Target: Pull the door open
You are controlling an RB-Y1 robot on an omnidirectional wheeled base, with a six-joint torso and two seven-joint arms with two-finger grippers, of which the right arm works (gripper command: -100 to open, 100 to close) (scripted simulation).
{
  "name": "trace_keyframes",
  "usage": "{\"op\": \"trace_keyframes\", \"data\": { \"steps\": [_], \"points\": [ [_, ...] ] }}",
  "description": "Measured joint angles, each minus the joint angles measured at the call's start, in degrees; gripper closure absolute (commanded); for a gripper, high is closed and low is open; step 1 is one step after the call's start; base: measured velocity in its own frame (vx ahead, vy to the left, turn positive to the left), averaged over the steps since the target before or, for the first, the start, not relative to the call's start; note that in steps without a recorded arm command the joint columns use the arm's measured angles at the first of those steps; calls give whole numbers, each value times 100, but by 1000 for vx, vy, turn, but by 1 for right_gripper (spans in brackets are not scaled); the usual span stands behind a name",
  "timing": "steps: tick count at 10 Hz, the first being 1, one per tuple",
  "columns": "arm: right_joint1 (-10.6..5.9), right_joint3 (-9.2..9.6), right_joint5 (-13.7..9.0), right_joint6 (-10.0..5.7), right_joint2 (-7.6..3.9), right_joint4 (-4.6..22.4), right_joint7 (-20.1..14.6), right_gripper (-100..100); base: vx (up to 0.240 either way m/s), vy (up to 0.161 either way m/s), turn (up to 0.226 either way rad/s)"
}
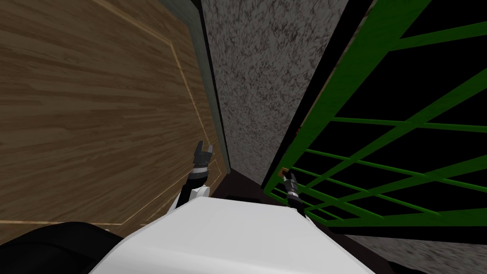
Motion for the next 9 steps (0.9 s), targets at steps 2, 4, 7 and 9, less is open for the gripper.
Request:
{"op": "trace_keyframes", "data": {
  "steps": [2, 4, 7, 9],
  "points": [
    [-44, 17, -140, 16, 47, 9, -274, -100, -58, -17, 47],
    [-81, 36, -305, 33, 101, -2, -576, -100, -73, -30, 81],
    [-121, 59, -527, 80, 185, -54, -977, -100, -60, -13, 73],
    [-150, 74, -653, 105, 226, -68, -1240, -100, -77, -21, 104]
  ]
}}
